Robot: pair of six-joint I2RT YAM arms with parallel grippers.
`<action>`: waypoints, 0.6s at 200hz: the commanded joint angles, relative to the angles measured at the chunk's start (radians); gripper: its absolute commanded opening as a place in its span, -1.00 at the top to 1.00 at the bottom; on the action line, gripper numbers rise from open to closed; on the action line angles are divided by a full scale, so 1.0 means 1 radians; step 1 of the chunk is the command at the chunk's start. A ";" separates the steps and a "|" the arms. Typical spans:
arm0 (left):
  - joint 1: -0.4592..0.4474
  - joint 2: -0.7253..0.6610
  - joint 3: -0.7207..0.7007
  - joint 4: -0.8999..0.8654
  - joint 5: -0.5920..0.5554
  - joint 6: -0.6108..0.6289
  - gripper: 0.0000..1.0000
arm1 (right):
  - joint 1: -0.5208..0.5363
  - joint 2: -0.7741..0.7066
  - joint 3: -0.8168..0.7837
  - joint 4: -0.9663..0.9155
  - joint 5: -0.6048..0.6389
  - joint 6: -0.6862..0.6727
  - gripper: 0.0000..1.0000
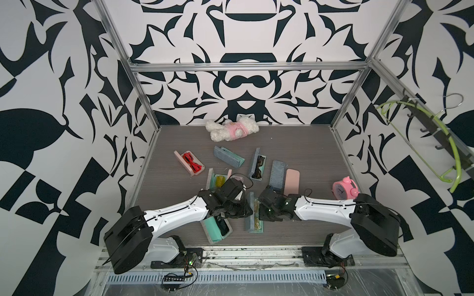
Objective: Close the glasses case
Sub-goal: Close the glasses case at the center of the board.
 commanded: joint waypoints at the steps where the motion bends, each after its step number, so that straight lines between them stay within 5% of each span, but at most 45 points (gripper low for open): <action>1: -0.001 0.031 -0.026 -0.040 -0.020 0.013 0.43 | 0.009 0.000 0.022 -0.009 0.001 -0.009 0.89; 120: -0.001 0.065 -0.030 -0.003 -0.010 0.011 0.45 | 0.009 -0.003 0.020 -0.009 -0.002 -0.011 0.90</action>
